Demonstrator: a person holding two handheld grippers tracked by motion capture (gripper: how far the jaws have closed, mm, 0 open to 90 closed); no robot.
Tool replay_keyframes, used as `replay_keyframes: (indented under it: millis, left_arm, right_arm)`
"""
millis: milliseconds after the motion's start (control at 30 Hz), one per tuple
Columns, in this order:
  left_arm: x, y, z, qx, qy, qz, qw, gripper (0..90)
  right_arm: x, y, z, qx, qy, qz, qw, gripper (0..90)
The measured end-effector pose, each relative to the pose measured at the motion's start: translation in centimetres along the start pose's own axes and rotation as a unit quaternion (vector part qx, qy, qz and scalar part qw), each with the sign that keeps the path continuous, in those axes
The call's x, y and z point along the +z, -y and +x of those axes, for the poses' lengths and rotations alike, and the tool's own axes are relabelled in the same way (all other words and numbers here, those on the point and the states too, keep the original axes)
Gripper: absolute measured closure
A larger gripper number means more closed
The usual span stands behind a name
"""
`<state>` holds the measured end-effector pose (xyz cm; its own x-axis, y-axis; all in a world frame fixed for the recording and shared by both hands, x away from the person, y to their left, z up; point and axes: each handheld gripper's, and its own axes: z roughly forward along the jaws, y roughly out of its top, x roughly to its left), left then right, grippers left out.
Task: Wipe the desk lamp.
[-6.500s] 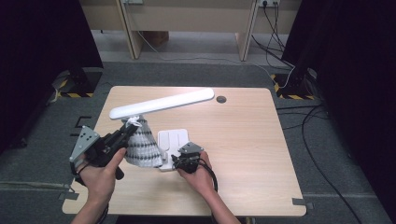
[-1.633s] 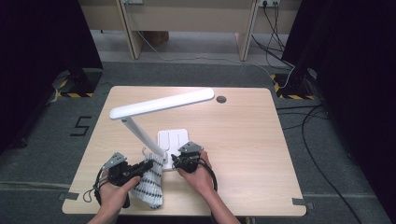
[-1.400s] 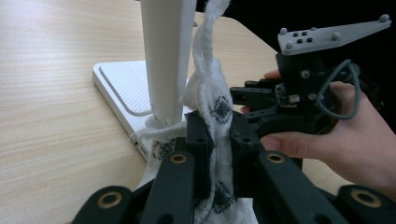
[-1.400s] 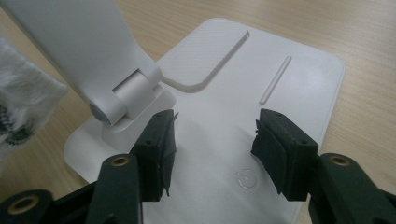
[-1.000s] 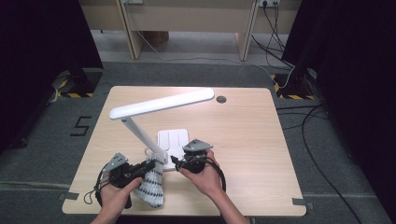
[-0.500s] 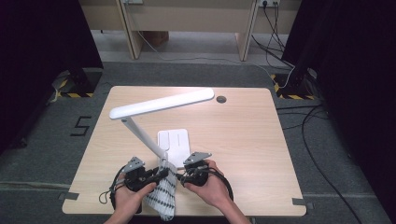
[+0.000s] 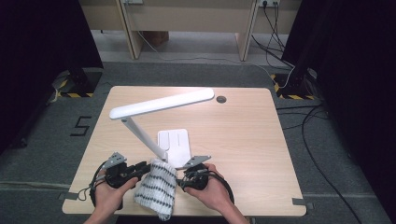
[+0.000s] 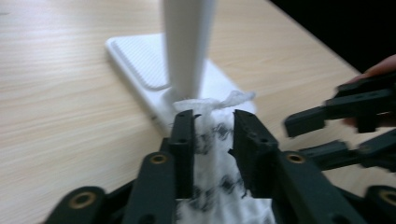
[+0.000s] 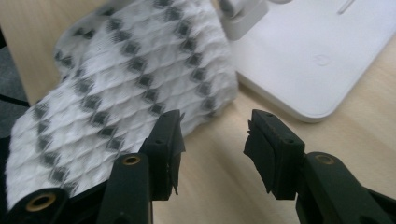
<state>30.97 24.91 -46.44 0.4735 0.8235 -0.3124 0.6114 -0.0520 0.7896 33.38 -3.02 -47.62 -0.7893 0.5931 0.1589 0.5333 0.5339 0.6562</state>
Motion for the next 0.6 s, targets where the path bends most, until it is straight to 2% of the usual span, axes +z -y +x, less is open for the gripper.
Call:
replay_keyframes:
  millis: [67,100,167,233,367,433,533,600]
  left_arm:
    - [0.2,0.5,0.8,-0.012,-0.008,0.016,0.9998,74.8]
    - [0.4,0.9,1.2,-0.011,-0.009,0.032,0.9994,75.1]
    - [0.7,1.4,1.3,-0.017,-0.001,0.054,0.9984,75.0]
    - [1.2,1.9,1.3,-0.012,0.004,0.08,0.9967,74.8]
    - [1.8,2.4,1.2,-0.007,0.001,0.1,0.995,75.9]
    - [1.9,2.5,1.2,-0.01,0.003,0.101,0.9948,76.7]
    - [2.3,2.7,1.1,-0.013,0.011,0.113,0.9934,77.3]
    - [2.5,2.8,1.1,-0.025,0.021,0.118,0.9925,77.5]
  right_arm:
    - [0.2,0.0,0.3,-0.004,-0.009,0.004,0.9999,57.2]
    - [0.3,0.0,0.5,-0.007,-0.012,0.006,0.9999,57.6]
    - [0.7,0.0,0.8,-0.008,-0.017,0.013,0.9997,59.3]
    - [1.2,0.1,0.9,-0.011,-0.019,0.019,0.9996,60.4]
    - [2.1,0.2,1.1,-0.013,-0.02,0.036,0.9991,62.7]
    - [2.6,0.3,1.3,-0.017,-0.022,0.041,0.9988,63.4]
    - [3.0,0.4,1.5,-0.024,-0.018,0.047,0.9984,64.5]
    - [3.1,0.3,1.5,-0.027,-0.016,0.048,0.9984,64.5]
